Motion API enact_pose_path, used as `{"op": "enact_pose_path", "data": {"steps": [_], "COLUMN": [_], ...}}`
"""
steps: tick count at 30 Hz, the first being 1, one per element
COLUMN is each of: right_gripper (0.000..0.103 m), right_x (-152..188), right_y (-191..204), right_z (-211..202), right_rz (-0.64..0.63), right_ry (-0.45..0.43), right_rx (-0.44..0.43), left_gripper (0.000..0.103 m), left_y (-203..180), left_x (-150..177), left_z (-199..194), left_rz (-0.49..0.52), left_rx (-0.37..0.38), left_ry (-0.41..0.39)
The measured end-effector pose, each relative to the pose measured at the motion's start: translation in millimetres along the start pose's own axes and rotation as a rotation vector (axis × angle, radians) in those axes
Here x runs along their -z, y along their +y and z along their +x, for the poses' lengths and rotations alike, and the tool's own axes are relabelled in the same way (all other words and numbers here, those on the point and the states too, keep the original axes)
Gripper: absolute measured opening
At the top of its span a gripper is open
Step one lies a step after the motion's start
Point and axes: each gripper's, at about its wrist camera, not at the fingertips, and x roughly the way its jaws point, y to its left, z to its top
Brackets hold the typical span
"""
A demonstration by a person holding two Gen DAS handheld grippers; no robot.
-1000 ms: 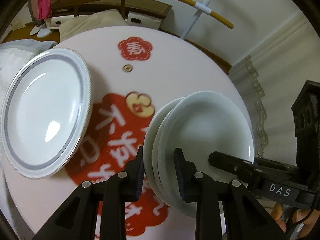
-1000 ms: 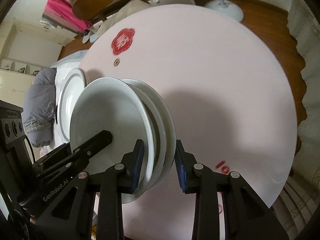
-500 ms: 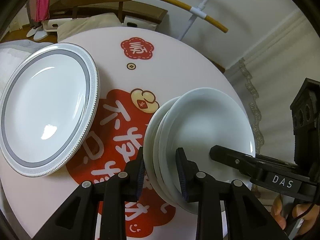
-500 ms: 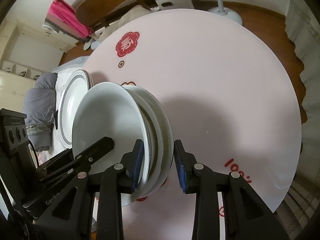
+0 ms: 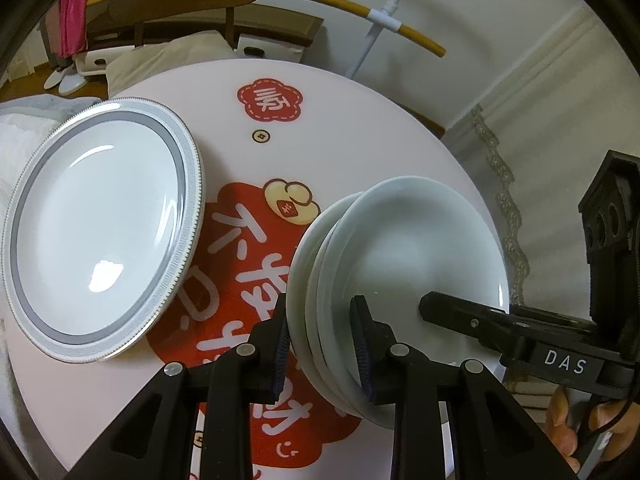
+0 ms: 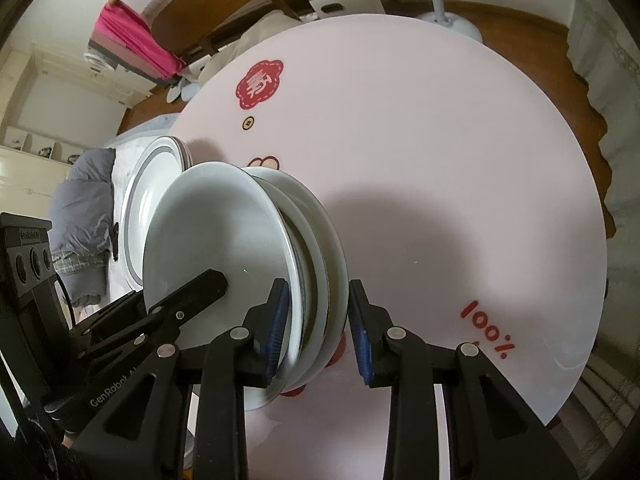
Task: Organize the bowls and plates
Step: 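Carry the held bowl stack over the grey-rimmed plate stack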
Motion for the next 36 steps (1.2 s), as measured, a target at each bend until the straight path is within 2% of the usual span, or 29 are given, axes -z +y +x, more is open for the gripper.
{"op": "enact_pose_path", "data": {"steps": [8,18,26,36], "right_gripper": [0.029,0.028,0.028,0.028], "right_x": [-5,-9,-13,-25], "right_y": [17,55,90,138], "right_z": [-7,-19,-17,6], "right_rz": [-0.01,-0.031,-0.061,-0.098], "right_ry": [-0.026,-0.08,-0.103,-0.093], "right_rx": [-0.02,-0.042,-0.045,-0.054], "left_gripper": [0.023,0.023,0.023,0.023], "left_y": [9,33,62,112], "left_x": [-6,-9,-7,-6], "left_z": [-21,-57,-83,-108], "left_rz": [0.012,0.017,0.006,-0.033], "left_rx": [0.003,0.008,0.007,-0.008], "left_ry": [-0.031,-0.094,-0.131,-0.166]}}
